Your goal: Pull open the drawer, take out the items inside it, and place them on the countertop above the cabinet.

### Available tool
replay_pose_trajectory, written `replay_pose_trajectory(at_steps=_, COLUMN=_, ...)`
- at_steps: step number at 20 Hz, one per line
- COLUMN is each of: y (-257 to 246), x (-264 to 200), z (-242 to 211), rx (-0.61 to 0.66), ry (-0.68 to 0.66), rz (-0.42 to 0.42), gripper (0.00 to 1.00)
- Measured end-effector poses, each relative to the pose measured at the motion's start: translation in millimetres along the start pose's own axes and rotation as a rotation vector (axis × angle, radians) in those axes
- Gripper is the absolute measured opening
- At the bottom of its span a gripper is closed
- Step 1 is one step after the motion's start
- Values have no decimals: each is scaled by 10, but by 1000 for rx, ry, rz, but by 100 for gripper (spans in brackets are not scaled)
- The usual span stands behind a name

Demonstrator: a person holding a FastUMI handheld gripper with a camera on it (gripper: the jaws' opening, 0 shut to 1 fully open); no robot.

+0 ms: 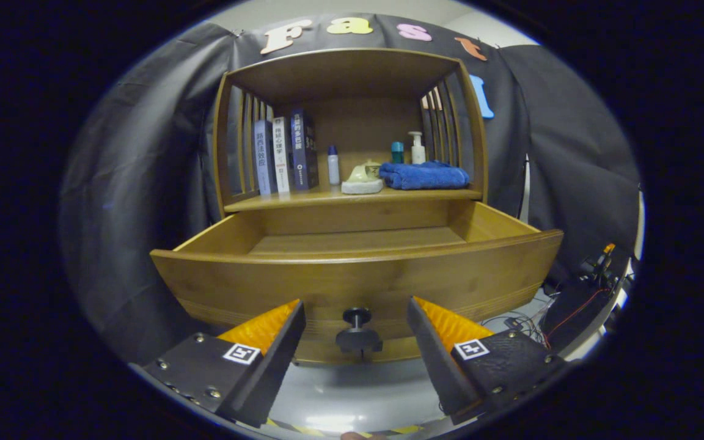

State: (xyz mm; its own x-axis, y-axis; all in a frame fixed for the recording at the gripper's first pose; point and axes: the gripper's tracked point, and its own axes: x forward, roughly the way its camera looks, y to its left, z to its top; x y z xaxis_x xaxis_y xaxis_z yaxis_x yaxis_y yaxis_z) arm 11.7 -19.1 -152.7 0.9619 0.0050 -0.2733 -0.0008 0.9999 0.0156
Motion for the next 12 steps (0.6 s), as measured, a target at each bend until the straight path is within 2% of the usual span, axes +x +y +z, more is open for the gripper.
replay_pose_trajectory(at_steps=5, y=134, x=162, z=-23, rx=-37, ry=-13, rz=13, gripper=99)
replay_pose_trajectory(at_steps=6, y=93, x=196, z=-30, rx=-42, ry=-19, rz=-15, gripper=100)
replay_pose_trajectory(at_steps=8, y=128, x=199, z=-24, rx=-54, ry=-53, rz=-25, gripper=97)
replay_pose_trajectory(at_steps=12, y=204, x=225, z=-59, rx=-91, ry=-107, rz=-32, gripper=100)
